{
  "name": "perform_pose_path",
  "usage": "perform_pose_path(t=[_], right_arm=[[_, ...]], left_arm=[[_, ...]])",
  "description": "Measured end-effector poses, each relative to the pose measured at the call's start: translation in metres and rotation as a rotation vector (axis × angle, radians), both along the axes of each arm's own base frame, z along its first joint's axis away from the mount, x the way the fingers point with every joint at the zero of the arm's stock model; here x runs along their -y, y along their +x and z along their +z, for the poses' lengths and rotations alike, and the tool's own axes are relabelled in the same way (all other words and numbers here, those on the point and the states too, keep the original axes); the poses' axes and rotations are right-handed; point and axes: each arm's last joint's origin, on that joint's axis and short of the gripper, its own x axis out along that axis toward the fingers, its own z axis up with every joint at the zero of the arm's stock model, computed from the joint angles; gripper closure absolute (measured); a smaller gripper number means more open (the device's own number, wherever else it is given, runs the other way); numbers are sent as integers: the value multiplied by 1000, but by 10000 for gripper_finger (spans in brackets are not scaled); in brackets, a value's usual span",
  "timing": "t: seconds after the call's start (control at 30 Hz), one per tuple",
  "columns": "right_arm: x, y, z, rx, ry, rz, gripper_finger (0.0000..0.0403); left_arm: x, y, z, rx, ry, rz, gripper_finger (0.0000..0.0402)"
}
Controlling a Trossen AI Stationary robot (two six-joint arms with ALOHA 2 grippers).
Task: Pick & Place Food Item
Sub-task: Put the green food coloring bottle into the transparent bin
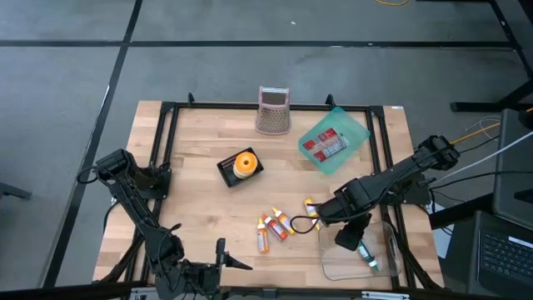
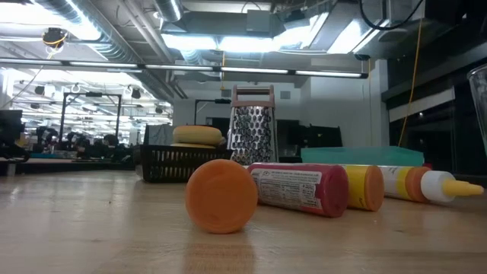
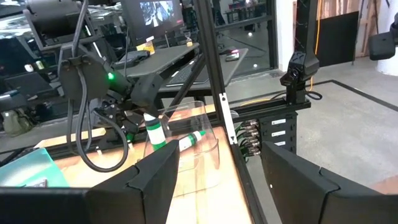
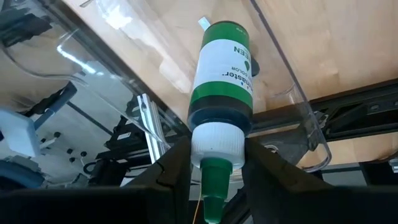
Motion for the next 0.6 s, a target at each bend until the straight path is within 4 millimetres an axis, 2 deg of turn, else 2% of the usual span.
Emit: perform_pose_path(t=[0.5,0.6], right_arm=[[-2,4,0,40,23,-3,289],[-2,4,-5,41,24,-6,289]], left_arm=[[1,0,0,1,-15,-22,178],[1,0,0,1,-15,-22,178]])
